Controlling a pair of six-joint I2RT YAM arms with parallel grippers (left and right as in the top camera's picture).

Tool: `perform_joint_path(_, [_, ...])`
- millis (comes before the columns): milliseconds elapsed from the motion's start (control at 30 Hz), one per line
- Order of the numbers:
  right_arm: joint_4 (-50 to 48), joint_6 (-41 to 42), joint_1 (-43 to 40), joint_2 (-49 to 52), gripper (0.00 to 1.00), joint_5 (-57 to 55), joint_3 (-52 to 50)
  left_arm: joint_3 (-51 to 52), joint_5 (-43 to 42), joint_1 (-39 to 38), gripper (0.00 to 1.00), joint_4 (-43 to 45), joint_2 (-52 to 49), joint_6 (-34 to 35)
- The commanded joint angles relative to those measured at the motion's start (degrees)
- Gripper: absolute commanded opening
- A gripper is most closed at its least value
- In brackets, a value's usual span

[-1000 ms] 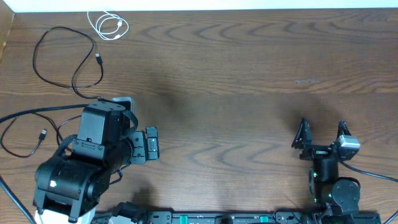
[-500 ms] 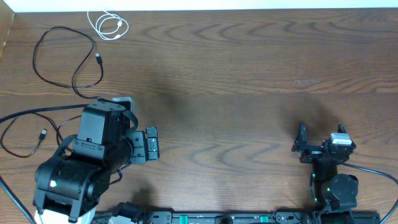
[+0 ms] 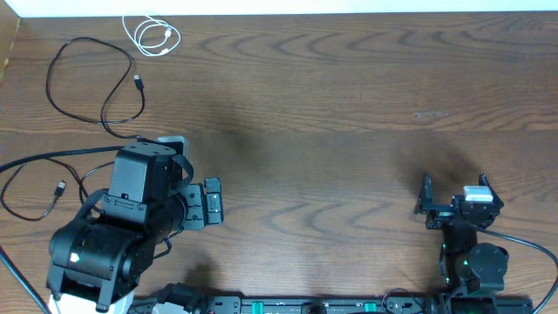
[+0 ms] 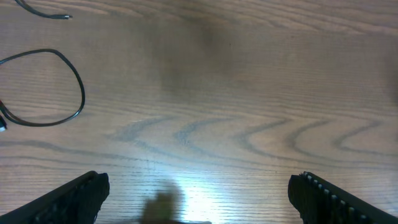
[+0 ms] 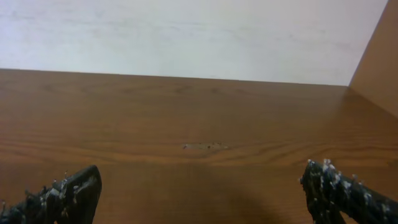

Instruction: Untangle cables

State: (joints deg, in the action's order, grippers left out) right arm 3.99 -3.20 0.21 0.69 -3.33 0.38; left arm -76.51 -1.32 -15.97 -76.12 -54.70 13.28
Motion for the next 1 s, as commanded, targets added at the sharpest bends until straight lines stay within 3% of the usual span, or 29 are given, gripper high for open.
perform_joint_path(0, [0.57,1.38,-0.44,-0.42,0.99,1.38,-0.09,0.20,0.52,-0.24,0.98,-0.15,0.00,0.11])
perform_joint_path(967, [0.33,3.61,-0.02,-0.42,0.99,1.38,-0.09,0.20,0.52,-0.24,0.98,-0.15,0.00,0.11])
